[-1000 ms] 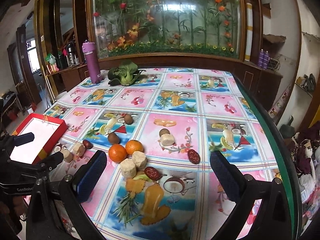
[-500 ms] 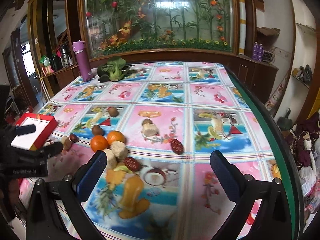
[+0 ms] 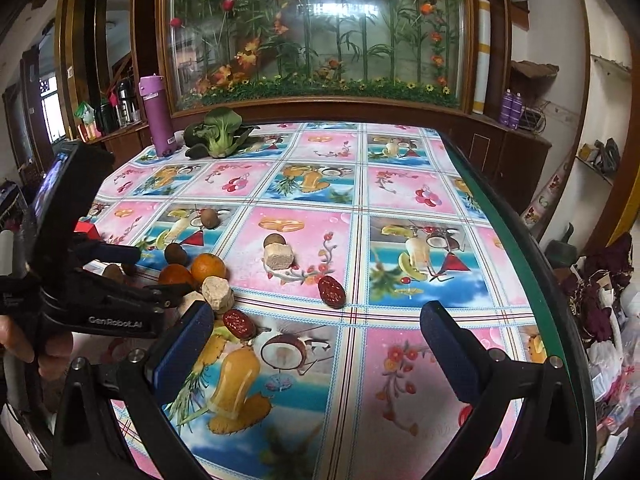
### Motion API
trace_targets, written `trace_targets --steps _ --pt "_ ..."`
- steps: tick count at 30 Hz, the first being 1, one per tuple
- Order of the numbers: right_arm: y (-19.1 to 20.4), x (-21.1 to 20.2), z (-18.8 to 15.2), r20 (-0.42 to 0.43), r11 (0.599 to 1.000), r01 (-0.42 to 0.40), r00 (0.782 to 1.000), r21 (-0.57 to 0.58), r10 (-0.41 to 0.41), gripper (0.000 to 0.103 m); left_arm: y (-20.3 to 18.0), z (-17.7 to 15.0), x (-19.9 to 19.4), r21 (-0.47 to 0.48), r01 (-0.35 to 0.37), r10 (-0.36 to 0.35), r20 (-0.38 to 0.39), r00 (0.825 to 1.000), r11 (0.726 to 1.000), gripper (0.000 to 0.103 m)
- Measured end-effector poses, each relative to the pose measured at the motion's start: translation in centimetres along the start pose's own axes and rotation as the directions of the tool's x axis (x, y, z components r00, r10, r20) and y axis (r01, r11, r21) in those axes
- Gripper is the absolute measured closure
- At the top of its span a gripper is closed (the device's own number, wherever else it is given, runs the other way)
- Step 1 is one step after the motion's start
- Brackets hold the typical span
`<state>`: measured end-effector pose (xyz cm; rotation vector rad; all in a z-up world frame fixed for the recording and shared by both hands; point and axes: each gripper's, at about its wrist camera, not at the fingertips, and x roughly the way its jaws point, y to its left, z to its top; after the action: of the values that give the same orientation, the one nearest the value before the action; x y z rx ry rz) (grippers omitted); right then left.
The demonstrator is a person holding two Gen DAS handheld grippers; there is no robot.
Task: Organize fruits
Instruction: 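Grasp an orange with the left gripper while the right gripper grasps another orange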
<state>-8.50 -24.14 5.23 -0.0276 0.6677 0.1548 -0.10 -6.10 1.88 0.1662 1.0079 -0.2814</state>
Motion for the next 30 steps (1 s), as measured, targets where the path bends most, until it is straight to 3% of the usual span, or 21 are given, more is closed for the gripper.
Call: trace_targets --steps 5,7,8,12,15,17,20,27,29,30 --pt "1.0 0.9 0.6 -0.022 1.000 -0.014 1.000 -0.015 0.014 0.001 0.3 0.1 0.0 -0.009 0.083 -0.083 0.005 0.997 0.997 0.046" --pt "2.1 1.0 1.2 -0.014 0.998 -0.031 0.999 -0.047 0.031 0.001 0.1 0.0 -0.1 0.001 0.121 -0.121 0.011 0.993 0.993 0.065" --pt "2.8 1.0 1.6 -0.007 0.997 -0.039 0.999 -0.065 0.038 0.001 -0.1 -0.1 -0.2 0.012 0.139 -0.139 0.013 0.990 0.990 0.067" --pt "5.0 1.6 3.0 0.018 0.984 -0.109 0.994 -0.138 0.112 0.002 0.9 -0.6 -0.6 -0.003 0.146 -0.146 0.021 0.989 0.989 0.068" --pt "6.1 3.3 3.7 -0.011 0.980 -0.111 0.994 -0.166 0.111 0.005 2.8 -1.2 -1.6 -0.046 0.123 -0.121 0.037 0.992 0.991 0.068" --pt "6.8 4.7 3.8 -0.061 0.973 -0.147 0.989 -0.178 0.138 0.010 3.7 -1.9 -3.0 -0.059 0.117 -0.114 0.064 0.991 0.991 0.068" --pt "7.9 7.0 3.8 -0.155 0.961 -0.214 0.970 -0.177 0.187 0.027 5.0 -2.9 -5.5 -0.073 0.084 -0.076 0.105 0.992 0.994 0.068" --pt "9.7 9.5 3.9 -0.280 0.938 -0.277 0.936 -0.207 0.215 0.040 8.0 -4.3 -9.2 -0.142 0.054 -0.029 0.171 0.985 0.988 0.068" --pt "10.1 10.2 4.0 -0.312 0.932 -0.290 0.925 -0.219 0.215 0.051 8.6 -4.6 -9.9 -0.158 0.060 -0.030 0.187 0.982 0.986 0.068" --pt "10.2 10.6 3.9 -0.334 0.928 -0.298 0.918 -0.221 0.215 0.051 8.7 -4.8 -10.3 -0.160 0.066 -0.034 0.193 0.981 0.985 0.068"
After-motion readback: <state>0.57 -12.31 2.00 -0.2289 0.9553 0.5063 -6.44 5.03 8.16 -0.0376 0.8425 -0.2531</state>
